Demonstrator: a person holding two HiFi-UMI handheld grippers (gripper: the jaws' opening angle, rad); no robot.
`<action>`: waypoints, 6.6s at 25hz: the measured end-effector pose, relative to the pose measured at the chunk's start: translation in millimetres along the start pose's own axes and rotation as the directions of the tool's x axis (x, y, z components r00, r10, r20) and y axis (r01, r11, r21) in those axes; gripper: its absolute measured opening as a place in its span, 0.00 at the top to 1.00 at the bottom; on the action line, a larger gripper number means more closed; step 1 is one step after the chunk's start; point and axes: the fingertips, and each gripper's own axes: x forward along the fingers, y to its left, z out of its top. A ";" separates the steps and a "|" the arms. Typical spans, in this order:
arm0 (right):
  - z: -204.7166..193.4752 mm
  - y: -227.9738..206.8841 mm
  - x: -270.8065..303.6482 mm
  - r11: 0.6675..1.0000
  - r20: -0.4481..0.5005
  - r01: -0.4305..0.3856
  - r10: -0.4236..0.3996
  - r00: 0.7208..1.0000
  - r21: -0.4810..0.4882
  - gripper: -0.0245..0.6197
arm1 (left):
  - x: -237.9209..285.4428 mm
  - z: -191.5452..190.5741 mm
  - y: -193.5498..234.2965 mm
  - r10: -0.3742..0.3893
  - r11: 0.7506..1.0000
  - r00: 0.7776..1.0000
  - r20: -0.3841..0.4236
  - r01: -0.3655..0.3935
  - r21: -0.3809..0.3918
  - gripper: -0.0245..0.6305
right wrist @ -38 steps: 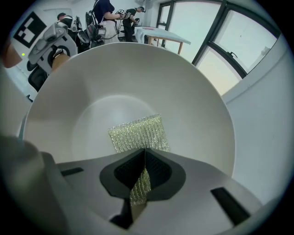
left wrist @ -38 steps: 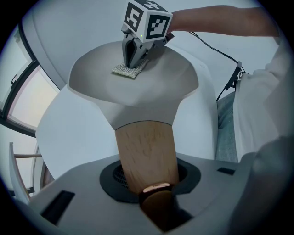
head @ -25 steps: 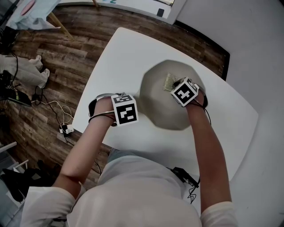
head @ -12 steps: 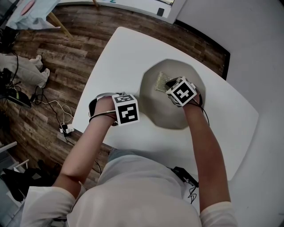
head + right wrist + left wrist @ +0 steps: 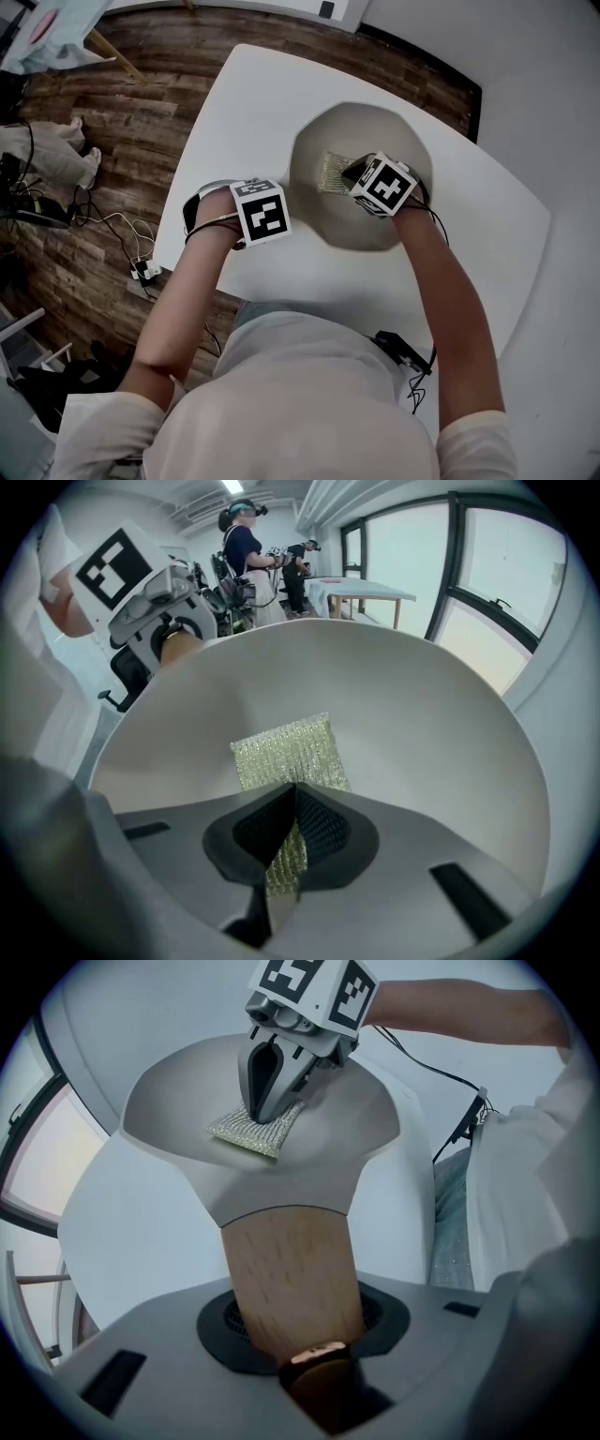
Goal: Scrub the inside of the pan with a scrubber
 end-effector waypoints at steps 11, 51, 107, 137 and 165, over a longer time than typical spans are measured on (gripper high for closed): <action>-18.9 -3.7 -6.7 1.000 -0.097 -0.009 0.007 0.995 -0.026 0.93 | 0.2 1.7 -1.1 -0.018 1.000 1.000 -0.003 0.018 -0.012 0.76; -10.9 -19.2 -8.1 0.972 -0.131 0.208 -0.221 0.966 -0.105 0.93 | -54.0 -34.5 -0.7 0.288 0.949 0.951 0.110 -0.269 -0.164 0.63; -24.9 104.4 -19.2 0.787 0.063 -0.550 0.557 0.828 0.278 0.93 | -172.9 -30.3 -101.8 0.707 0.707 0.530 0.469 -0.497 -0.503 0.69; 36.6 99.2 -207.3 0.967 0.678 -0.221 0.077 0.731 0.128 0.93 | -241.4 5.3 -91.4 0.720 0.670 0.212 0.661 -0.460 -0.582 0.93; -46.9 116.7 -453.5 0.746 0.792 0.291 -0.604 -0.084 0.600 0.93 | -324.1 10.8 -104.1 0.710 0.653 -0.023 0.703 -0.352 -0.671 0.94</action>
